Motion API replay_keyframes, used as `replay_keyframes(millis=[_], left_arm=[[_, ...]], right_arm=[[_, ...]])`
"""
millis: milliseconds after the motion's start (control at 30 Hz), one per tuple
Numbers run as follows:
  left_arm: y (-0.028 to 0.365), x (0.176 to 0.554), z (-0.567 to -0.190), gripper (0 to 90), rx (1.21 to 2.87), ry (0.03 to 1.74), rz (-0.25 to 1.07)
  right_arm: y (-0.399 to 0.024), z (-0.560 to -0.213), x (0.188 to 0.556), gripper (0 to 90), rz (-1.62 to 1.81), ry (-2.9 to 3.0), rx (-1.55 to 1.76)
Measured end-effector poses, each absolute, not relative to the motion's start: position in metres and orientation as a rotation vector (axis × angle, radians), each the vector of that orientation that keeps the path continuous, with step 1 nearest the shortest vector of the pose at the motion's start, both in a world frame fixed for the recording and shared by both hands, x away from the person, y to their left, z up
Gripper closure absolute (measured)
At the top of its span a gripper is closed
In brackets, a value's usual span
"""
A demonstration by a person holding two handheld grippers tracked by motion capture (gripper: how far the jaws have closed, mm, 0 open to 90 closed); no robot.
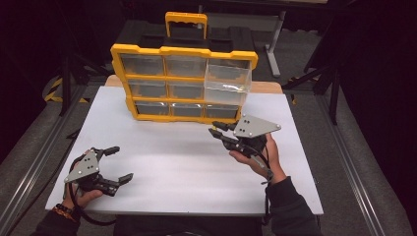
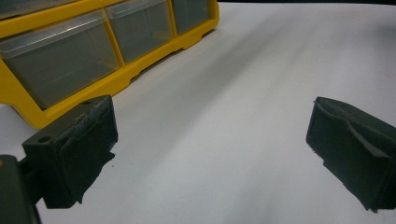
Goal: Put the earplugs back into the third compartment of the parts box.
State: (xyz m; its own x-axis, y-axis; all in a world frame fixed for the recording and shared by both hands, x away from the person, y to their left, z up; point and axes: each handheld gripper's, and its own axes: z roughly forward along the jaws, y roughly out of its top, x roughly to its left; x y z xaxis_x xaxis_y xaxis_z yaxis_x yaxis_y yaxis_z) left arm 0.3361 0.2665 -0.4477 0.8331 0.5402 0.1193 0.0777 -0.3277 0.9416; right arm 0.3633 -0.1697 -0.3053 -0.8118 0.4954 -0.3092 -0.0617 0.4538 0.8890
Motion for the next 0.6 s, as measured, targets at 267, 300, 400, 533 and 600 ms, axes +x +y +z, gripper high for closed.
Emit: replay_keyframes(millis=[267,300,400,533,600], left_arm=[[0.266,0.335,-0.447,3.3,1.86,0.454,0.505],[0.266,0.334,-0.447,3.3,1.868,0.454,0.505],[0.265,0.335,-0.447,3.3,1.863,0.454,0.508],[0.266,0.335,-0.447,3.3,1.867,0.453,0.504],[0.265,0.334,-0.447,3.4,1.86,0.451,0.507]], right_arm=[[-0.178,-0.269,0.37,74.7,1.392,2.088,0.363],[-0.18,-0.264,0.372,74.7,1.402,2.079,0.368],[-0.183,-0.252,0.376,74.7,1.395,2.051,0.371],[-0.187,-0.237,0.382,74.7,1.384,2.015,0.382],[-0.191,-0.228,0.387,74.7,1.392,1.995,0.403]])
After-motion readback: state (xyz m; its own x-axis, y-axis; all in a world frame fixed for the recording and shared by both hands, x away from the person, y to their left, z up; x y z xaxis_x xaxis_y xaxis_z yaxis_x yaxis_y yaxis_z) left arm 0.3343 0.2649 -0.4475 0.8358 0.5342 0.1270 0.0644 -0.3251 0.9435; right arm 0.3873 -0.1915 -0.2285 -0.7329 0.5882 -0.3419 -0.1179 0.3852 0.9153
